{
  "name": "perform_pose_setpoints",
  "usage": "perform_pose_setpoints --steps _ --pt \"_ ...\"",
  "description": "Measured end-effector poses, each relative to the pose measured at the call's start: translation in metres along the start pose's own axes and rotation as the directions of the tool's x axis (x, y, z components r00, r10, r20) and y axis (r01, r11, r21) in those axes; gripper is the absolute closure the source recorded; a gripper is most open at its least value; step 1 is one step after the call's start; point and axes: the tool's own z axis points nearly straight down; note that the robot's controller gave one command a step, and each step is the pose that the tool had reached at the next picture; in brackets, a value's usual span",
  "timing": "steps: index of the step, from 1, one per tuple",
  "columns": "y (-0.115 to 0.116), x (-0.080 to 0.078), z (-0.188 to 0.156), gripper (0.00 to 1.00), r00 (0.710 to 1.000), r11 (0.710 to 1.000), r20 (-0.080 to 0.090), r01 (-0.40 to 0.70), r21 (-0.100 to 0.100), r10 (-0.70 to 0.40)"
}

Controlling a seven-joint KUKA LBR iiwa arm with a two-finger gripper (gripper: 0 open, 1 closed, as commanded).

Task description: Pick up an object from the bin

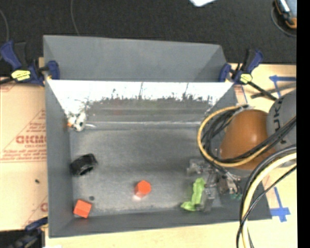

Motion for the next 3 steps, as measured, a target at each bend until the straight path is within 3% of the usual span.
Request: perform_pose_setpoints --steps 1,2,3 --pt "0.021 -0.008 -0.002 1.0 0.983 0.983 0.005 0.185 0.001 -0.185" --pt "0.021 -0.008 -0.002 1.0 0.982 0.982 0.005 0.186 0.001 -0.186" --pt "0.01 0.006 -0.006 1.0 0.983 0.983 0.006 0.181 0.001 -0.181"
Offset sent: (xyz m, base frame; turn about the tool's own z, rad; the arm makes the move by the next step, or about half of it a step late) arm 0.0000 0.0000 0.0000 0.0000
